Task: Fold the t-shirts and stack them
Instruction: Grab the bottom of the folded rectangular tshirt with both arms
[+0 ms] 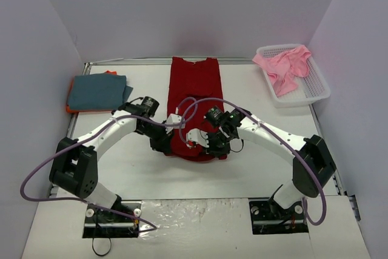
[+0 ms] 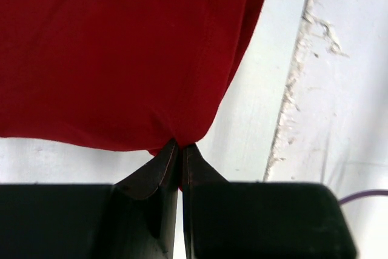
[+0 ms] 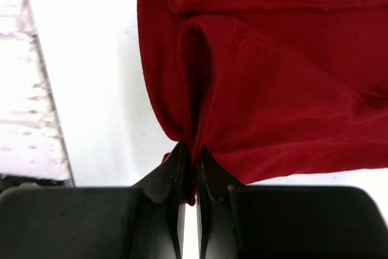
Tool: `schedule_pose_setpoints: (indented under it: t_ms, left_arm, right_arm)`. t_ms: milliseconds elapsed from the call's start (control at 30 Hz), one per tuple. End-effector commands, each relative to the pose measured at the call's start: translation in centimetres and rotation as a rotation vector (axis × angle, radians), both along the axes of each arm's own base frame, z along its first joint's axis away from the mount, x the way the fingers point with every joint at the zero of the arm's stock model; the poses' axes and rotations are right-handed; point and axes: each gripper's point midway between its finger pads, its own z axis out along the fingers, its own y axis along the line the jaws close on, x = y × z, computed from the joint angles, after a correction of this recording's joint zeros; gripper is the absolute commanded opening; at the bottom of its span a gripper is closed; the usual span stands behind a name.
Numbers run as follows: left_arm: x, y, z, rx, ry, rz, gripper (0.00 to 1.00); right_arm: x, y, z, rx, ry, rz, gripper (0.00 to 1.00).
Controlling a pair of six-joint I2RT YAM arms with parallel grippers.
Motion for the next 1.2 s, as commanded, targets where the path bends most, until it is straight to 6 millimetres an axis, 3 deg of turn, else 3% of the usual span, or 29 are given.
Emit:
schedule_pose_setpoints:
  t_ms: [0, 300, 533, 833, 1167]
  left_arm:
    - [-2.9, -0.4, 1.5, -0.026, -0.016, -0.149, 0.02]
    - [-6.6, -0.1, 3.8, -0.087, 0.005, -0.326, 0.02]
    - [-7.0, -0.8, 5.7, -0.169, -0.029, -0.342, 0.02]
    - [-5.3, -0.9, 6.7, -0.141, -0.091, -0.358, 0.02]
    - [-1.3, -0.9, 7.4, -0.116, -0.164, -0.295, 0.02]
  right_arm:
    - [-3.2, -1.1, 1.9, -0.013, 0.126, 0.018, 0.0]
    - [-5.7, -1.9, 3.1, -0.011, 0.212, 0.054, 0.0]
    - [-5.7, -1.5, 3.9, 0.018, 0.212, 0.09, 0.0]
    - [-4.2, -1.0, 5.1, 0.065, 0.169, 0.097, 0.0]
    - [0.5, -1.6, 6.0, 0.087, 0.067, 0.066, 0.0]
